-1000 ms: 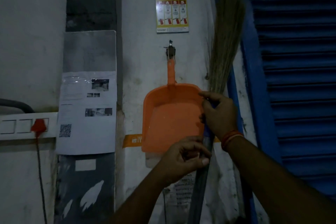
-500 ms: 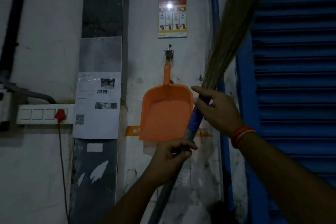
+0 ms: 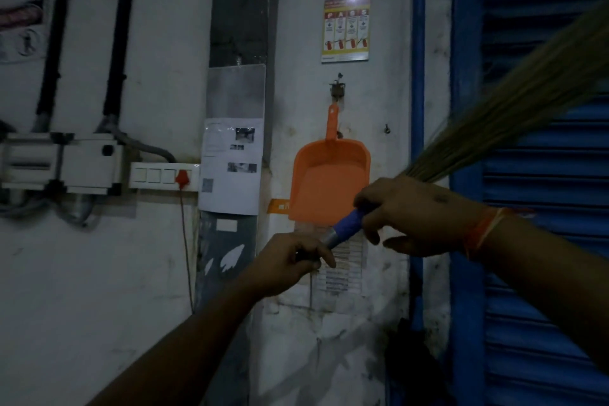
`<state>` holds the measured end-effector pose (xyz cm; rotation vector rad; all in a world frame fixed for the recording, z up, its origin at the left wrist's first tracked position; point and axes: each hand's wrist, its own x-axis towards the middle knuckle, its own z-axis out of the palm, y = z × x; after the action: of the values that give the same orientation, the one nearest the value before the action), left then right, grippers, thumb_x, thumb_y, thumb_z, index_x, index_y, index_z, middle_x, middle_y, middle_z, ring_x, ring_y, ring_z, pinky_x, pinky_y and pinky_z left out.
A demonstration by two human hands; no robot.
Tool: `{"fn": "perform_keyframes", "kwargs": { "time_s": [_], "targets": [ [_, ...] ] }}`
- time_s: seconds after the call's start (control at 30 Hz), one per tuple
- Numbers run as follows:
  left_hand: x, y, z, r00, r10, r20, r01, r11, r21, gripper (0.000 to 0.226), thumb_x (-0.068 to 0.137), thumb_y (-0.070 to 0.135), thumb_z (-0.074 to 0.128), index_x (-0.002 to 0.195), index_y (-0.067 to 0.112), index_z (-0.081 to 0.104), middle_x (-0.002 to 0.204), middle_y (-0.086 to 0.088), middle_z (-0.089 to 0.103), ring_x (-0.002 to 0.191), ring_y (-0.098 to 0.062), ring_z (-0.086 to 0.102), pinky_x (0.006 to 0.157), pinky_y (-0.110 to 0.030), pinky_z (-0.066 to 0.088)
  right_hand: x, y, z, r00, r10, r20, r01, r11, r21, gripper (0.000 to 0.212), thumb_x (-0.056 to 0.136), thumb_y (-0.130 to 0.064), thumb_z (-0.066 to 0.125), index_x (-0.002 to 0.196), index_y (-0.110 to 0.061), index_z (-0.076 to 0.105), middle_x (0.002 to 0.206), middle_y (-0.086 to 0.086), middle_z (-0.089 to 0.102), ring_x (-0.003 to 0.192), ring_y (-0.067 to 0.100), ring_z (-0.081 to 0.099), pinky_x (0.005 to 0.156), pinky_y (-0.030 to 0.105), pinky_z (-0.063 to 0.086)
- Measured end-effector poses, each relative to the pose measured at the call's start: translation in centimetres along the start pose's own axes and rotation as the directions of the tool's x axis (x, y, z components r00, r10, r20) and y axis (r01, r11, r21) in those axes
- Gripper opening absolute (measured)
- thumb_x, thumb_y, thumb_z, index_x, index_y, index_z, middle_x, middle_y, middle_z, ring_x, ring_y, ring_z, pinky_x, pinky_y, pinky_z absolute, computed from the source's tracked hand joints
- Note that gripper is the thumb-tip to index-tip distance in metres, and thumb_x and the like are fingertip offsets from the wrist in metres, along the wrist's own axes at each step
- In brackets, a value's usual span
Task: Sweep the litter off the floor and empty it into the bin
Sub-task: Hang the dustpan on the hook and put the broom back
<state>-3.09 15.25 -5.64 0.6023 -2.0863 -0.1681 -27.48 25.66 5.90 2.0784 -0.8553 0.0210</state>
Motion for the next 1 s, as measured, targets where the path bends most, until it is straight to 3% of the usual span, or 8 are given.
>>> {"fn": "perform_keyframes", "kwargs": {
  "time_s": [0.13, 0.23, 0.43, 0.63, 0.73, 0.87, 0.93, 1.0],
  "targets": [
    [-1.0, 0.9, -2.6, 0.991, 0.060, 0.117, -0.081, 0.980, 0.184, 0.030, 0.084, 0.004, 0.071, 0.096, 0.031, 0.077, 0.102, 0.017, 0.068, 0.095, -0.002, 0.065, 0.082, -0.017, 0.049, 1.2, -1.2, -0.2, 0.986, -0.013, 0.169, 0.023, 0.998, -0.058, 0.029, 0.085, -0.035, 0.068, 0.113, -0.039, 0.063, 0.142, -0.003, 0.045, 0.124, 0.022, 0.048, 0.104, 0.041, 0.041],
    [-1.2, 1.2, -4.2, 0.977, 0.062, 0.203, -0.116, 0.956, 0.269, 0.032, 0.085, 0.005, 0.071, 0.099, 0.034, 0.075, 0.105, 0.016, 0.067, 0.097, 0.000, 0.063, 0.083, -0.015, 0.048, 2.1, -1.8, 0.7, 0.969, -0.019, 0.248, 0.003, 0.998, 0.064, 0.040, 0.088, -0.032, 0.068, 0.126, -0.039, 0.058, 0.138, -0.004, 0.046, 0.120, 0.021, 0.051, 0.102, 0.037, 0.044],
    [-0.1, 0.4, -6.2, 0.952, 0.070, 0.297, -0.182, 0.912, 0.367, 0.035, 0.084, 0.005, 0.070, 0.100, 0.036, 0.074, 0.110, 0.013, 0.067, 0.099, -0.004, 0.064, 0.086, -0.031, 0.055, 3.5, -2.6, 3.7, 0.989, 0.036, 0.141, -0.063, 0.979, 0.191, 0.031, 0.094, -0.025, 0.062, 0.122, -0.038, 0.065, 0.130, -0.005, 0.054, 0.110, 0.019, 0.058, 0.093, 0.030, 0.047],
    [1.7, -0.4, -6.6, 0.947, 0.109, 0.302, -0.247, 0.848, 0.469, 0.031, 0.087, 0.007, 0.070, 0.102, 0.034, 0.075, 0.121, 0.009, 0.065, 0.107, -0.006, 0.061, 0.092, -0.031, 0.052, 3.7, -3.2, 5.8, 0.989, 0.139, 0.049, -0.147, 0.960, 0.240, 0.026, 0.095, -0.024, 0.060, 0.118, -0.035, 0.066, 0.125, -0.002, 0.058, 0.107, 0.019, 0.059, 0.091, 0.028, 0.045],
    [1.9, -0.6, -5.7, 0.961, 0.175, 0.214, -0.260, 0.834, 0.487, 0.026, 0.088, 0.010, 0.070, 0.102, 0.031, 0.076, 0.131, 0.006, 0.062, 0.114, -0.009, 0.059, 0.094, -0.030, 0.052, 3.3, -3.6, 7.0, 0.980, 0.199, 0.019, -0.196, 0.936, 0.293, 0.024, 0.095, -0.023, 0.061, 0.114, -0.035, 0.068, 0.122, -0.001, 0.060, 0.104, 0.020, 0.060, 0.089, 0.027, 0.046],
    [1.2, 0.2, -3.4, 0.972, 0.224, -0.074, -0.179, 0.905, 0.386, 0.024, 0.088, 0.014, 0.070, 0.104, 0.031, 0.075, 0.133, 0.006, 0.061, 0.116, -0.007, 0.058, 0.090, -0.020, 0.049, 2.4, -4.1, 8.4, 0.963, 0.270, 0.026, -0.261, 0.898, 0.354, 0.024, 0.094, -0.022, 0.061, 0.113, -0.035, 0.068, 0.122, -0.003, 0.060, 0.105, 0.017, 0.060, 0.088, 0.025, 0.044],
    [0.6, 0.7, -1.9, 0.943, 0.197, -0.269, -0.126, 0.957, 0.261, 0.022, 0.086, 0.013, 0.071, 0.101, 0.029, 0.075, 0.121, 0.008, 0.065, 0.112, -0.008, 0.059, 0.089, -0.022, 0.050, 1.9, -4.4, 9.1, 0.953, 0.302, 0.037, -0.293, 0.877, 0.381, 0.023, 0.094, -0.023, 0.062, 0.112, -0.036, 0.068, 0.123, -0.003, 0.060, 0.106, 0.016, 0.060, 0.091, 0.026, 0.046],
    [-0.1, 1.0, -0.1, 0.885, 0.052, -0.462, -0.049, 0.999, 0.020, 0.020, 0.087, 0.012, 0.071, 0.100, 0.027, 0.075, 0.109, 0.009, 0.067, 0.101, -0.009, 0.062, 0.084, -0.029, 0.054, 1.3, -4.8, 9.7, 0.940, 0.340, 0.039, -0.326, 0.852, 0.409, 0.022, 0.094, -0.024, 0.061, 0.112, -0.037, 0.068, 0.124, -0.003, 0.060, 0.106, 0.016, 0.060, 0.093, 0.028, 0.048]
  ]
}}
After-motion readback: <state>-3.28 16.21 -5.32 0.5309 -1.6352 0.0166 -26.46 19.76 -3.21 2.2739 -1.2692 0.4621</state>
